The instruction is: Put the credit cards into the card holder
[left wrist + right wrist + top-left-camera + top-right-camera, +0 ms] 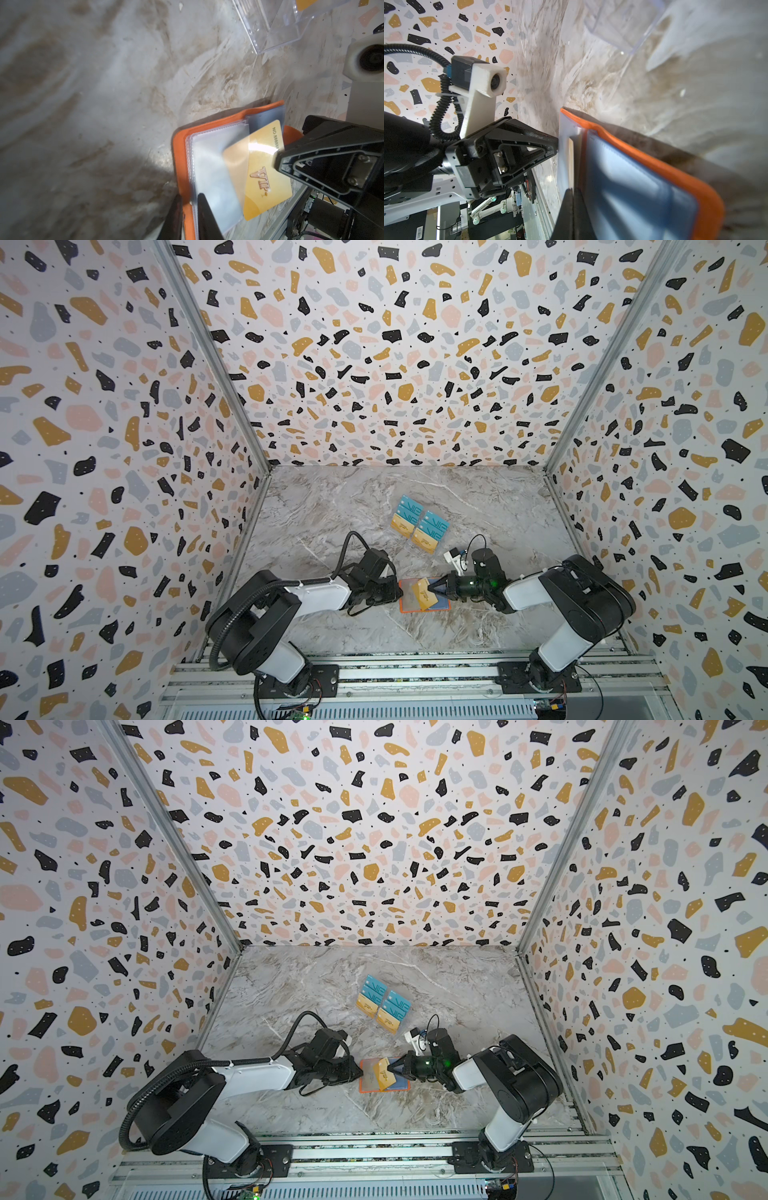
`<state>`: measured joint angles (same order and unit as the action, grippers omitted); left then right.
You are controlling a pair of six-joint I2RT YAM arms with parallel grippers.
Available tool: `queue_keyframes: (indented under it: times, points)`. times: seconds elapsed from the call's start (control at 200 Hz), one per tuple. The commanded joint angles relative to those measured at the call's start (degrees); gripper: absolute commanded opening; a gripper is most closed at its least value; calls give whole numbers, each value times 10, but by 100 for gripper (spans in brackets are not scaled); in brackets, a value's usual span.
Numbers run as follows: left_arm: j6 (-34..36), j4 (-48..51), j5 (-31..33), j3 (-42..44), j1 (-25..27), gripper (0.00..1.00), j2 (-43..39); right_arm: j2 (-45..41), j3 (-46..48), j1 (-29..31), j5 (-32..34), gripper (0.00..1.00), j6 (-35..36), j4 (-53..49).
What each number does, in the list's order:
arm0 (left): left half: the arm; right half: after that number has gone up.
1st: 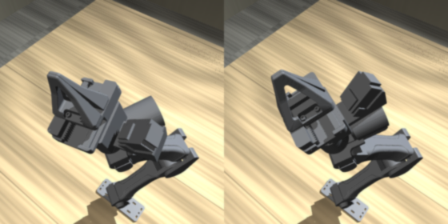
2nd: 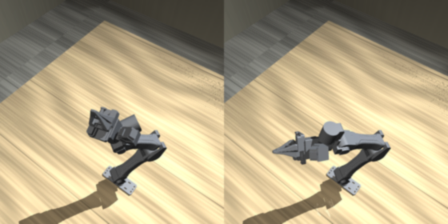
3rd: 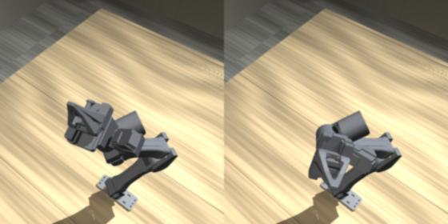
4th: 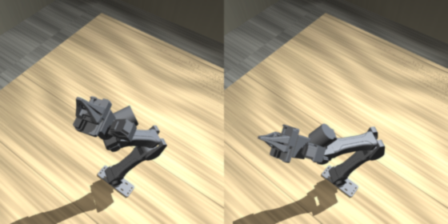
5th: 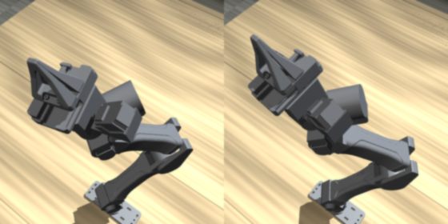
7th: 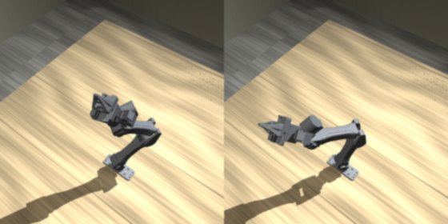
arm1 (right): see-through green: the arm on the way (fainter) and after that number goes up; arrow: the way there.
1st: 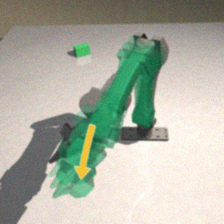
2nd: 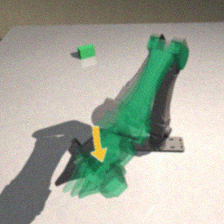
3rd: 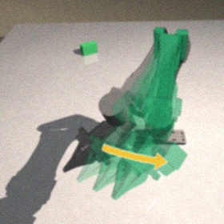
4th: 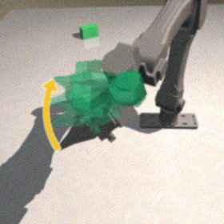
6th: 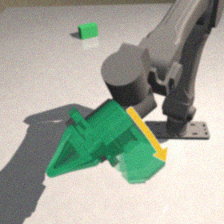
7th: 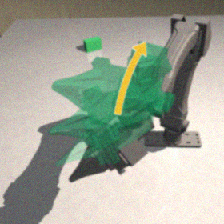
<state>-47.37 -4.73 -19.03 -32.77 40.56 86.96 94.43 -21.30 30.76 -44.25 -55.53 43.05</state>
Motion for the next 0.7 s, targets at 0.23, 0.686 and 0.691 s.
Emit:
queue_keyframes:
  times: [0.23,0.686,0.691]
  points:
    - [0,40,5,17,0,18,7,7,29,6,45,0,-43,80]
    - [-2,39,5,20,0,18,5,40,44,23,58,0,-71,157]
    - [-2,39,5,20,0,18,5,40,44,22,58,0,-71,158]
